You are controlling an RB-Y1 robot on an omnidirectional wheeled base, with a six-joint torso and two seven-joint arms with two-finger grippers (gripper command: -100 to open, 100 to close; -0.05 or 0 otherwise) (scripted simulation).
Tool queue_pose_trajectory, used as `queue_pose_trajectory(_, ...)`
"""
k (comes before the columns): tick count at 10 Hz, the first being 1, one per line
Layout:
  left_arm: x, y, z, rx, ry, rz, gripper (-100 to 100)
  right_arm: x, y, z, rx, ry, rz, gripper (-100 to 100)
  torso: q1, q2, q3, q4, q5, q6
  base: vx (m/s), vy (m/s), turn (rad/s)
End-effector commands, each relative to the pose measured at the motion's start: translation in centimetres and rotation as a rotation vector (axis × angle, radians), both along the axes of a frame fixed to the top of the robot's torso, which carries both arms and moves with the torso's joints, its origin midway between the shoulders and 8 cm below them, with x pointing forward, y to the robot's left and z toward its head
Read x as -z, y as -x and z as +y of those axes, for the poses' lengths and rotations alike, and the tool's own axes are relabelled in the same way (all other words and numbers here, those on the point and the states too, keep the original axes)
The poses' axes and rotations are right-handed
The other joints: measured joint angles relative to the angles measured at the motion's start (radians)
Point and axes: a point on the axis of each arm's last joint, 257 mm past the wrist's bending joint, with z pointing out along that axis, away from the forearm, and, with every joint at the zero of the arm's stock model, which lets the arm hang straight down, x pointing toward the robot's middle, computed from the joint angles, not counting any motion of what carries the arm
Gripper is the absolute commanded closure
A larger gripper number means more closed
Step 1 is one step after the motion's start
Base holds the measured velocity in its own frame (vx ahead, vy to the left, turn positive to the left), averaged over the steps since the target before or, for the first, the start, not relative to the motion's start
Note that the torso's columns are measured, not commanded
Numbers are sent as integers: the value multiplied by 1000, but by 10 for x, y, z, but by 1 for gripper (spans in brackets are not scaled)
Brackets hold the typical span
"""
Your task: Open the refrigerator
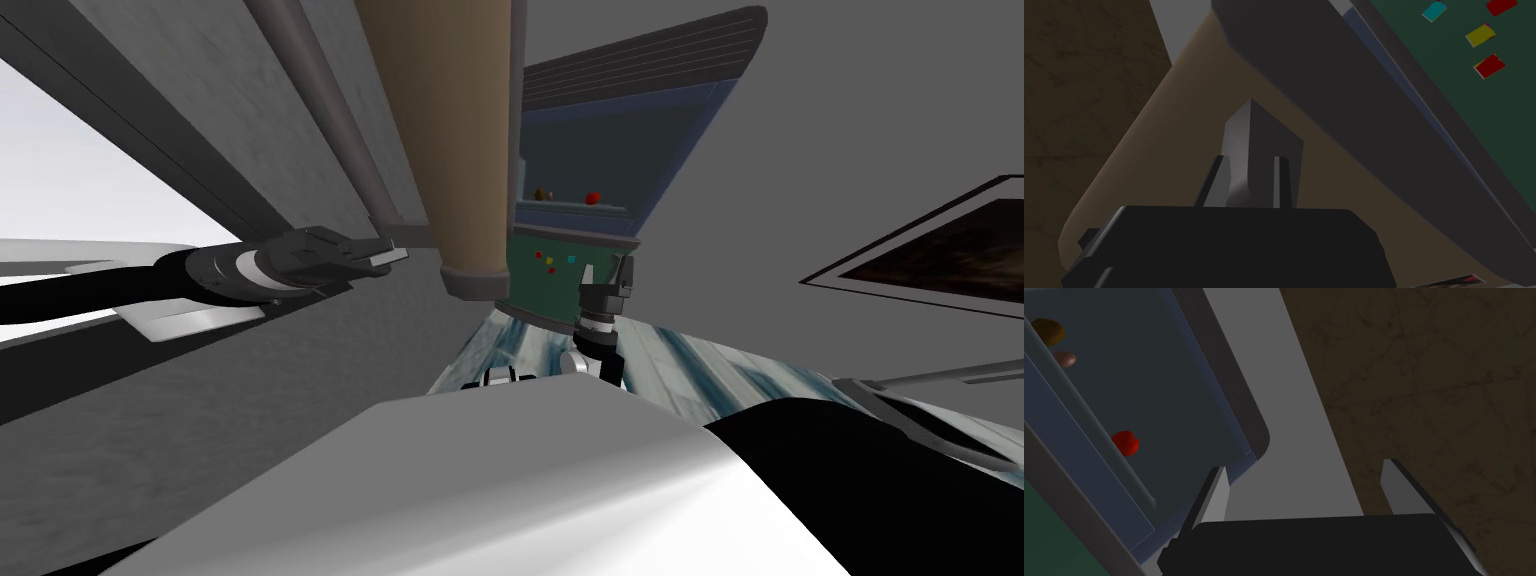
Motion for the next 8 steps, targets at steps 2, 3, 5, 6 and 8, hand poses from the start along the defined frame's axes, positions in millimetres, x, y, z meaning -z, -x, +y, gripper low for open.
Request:
queue_pose_trajectory(2,-16,15,-9,45,7,2,-100,0,0,0,0,0,0,0,-4,-3,-2,-1,-1,1,101,191,28)
queue_pose_trajectory(3,-27,17,-12,52,10,2,-100,0,0,0,0,0,0,0,-10,4,3,0,-2,-2,35,27,114)
queue_pose_trajectory(5,-43,21,-16,63,15,2,-100,0,0,0,0,-1,0,0,-9,17,14,5,-2,-2,28,-11,88)
queue_pose_trajectory(6,-53,25,-20,71,17,2,-100,0,0,0,0,-1,0,0,-6,18,14,6,-2,-2,28,5,44)
queue_pose_trajectory(8,-48,24,-19,68,15,5,0,0,0,0,0,-1,0,0,5,17,15,4,4,-5,6,-2,5)
